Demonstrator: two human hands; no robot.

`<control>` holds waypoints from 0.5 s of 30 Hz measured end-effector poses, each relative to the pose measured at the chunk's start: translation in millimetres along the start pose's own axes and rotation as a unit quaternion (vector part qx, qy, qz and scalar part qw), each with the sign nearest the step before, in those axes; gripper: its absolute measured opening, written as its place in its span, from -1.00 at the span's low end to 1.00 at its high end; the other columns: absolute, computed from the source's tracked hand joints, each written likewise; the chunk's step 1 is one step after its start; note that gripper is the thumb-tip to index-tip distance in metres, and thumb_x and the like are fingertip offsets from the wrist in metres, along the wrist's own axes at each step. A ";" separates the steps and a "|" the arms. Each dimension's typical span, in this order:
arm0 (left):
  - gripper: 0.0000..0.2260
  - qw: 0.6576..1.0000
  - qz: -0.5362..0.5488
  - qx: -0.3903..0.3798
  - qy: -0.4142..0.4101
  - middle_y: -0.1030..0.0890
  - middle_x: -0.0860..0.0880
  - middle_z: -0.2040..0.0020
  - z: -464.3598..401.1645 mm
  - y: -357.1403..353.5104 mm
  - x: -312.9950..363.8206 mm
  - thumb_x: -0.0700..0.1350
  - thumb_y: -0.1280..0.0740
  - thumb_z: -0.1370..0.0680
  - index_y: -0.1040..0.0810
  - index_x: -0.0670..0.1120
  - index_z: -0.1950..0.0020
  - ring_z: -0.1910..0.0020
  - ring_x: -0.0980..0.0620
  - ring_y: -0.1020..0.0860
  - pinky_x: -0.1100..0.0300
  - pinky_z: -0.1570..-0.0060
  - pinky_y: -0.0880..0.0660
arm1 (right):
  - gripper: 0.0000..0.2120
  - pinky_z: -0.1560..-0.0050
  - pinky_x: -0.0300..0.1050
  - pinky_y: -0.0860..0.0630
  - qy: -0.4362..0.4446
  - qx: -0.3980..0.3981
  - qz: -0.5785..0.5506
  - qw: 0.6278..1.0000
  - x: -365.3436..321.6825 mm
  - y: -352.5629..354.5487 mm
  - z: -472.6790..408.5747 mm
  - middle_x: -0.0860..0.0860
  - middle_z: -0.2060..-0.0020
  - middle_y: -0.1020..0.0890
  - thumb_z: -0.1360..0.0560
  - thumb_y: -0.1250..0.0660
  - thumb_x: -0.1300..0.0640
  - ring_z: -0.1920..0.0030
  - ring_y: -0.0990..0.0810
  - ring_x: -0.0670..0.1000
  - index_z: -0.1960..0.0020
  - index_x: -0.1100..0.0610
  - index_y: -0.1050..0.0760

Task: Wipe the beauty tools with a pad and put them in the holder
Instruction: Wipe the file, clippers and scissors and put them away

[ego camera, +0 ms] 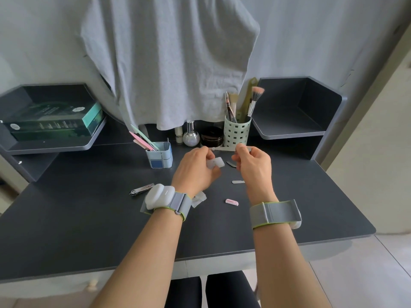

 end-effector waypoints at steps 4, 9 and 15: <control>-0.79 1.000 -0.006 0.006 0.003 -0.57 0.03 -0.02 4.2 2.0 -4.0 -0.03 -0.44 -0.47 -0.57 -0.04 -0.06 0.00 0.02 -0.55 0.07 -0.03 -0.54 | -0.78 0.46 -0.35 -0.43 0.006 0.006 0.043 0.999 -4.3 0.0 5.8 -0.03 0.24 -0.69 -0.60 -0.29 0.01 0.34 -0.52 -0.09 0.07 0.13 -0.59; -0.82 1.000 -0.008 0.023 0.009 -0.58 0.06 -0.02 10.6 10.8 -7.3 0.00 -0.42 -0.49 -0.58 0.00 -0.06 0.00 0.01 -0.56 -0.01 -0.02 -0.56 | -0.77 0.29 -0.22 -0.43 0.007 0.007 0.053 0.999 -5.5 -0.9 14.3 -0.05 0.24 -0.69 -0.59 -0.28 0.00 0.35 -0.48 -0.12 0.07 0.14 -0.60; -0.82 0.998 -0.036 0.042 0.007 -0.60 0.07 -0.09 18.5 20.7 -7.5 0.02 -0.40 -0.54 -0.58 0.04 -0.11 -0.04 0.03 -0.57 0.05 0.04 -0.56 | -0.77 0.28 -0.19 -0.41 0.005 0.007 0.047 0.999 -5.4 -2.4 18.0 -0.05 0.25 -0.68 -0.60 -0.27 0.01 0.35 -0.46 -0.10 0.09 0.13 -0.59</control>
Point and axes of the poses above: each hand's wrist, its own z-axis away from the middle knuckle, its own y-axis out of the back of the hand, x = y × z, the point moved 8 cm from there along -z, towards the middle knuckle
